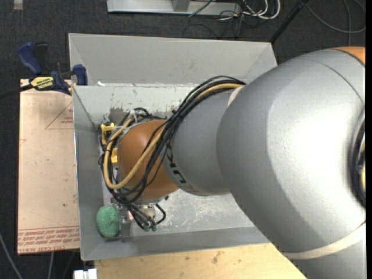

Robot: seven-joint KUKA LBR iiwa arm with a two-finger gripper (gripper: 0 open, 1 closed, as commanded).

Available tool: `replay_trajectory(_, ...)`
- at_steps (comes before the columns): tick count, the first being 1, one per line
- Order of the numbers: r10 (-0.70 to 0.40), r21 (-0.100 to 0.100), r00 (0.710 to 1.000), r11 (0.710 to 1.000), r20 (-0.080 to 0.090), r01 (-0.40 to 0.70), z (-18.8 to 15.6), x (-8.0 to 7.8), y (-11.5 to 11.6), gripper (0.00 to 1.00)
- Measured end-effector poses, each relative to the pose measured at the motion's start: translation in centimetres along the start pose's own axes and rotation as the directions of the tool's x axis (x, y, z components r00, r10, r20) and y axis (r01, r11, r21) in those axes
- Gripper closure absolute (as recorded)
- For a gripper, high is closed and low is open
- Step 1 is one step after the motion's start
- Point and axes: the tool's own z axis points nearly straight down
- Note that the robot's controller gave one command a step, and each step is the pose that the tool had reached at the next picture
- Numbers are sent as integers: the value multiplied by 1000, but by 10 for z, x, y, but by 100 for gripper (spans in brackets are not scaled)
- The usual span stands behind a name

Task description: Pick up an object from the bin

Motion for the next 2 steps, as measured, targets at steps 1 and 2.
replay_trajectory(1,0,3,1000,1000,-8,0,-9,2,-1,100)
replay_trajectory(2,2,0,1000,1000,0,-2,-55,-1,0,100)
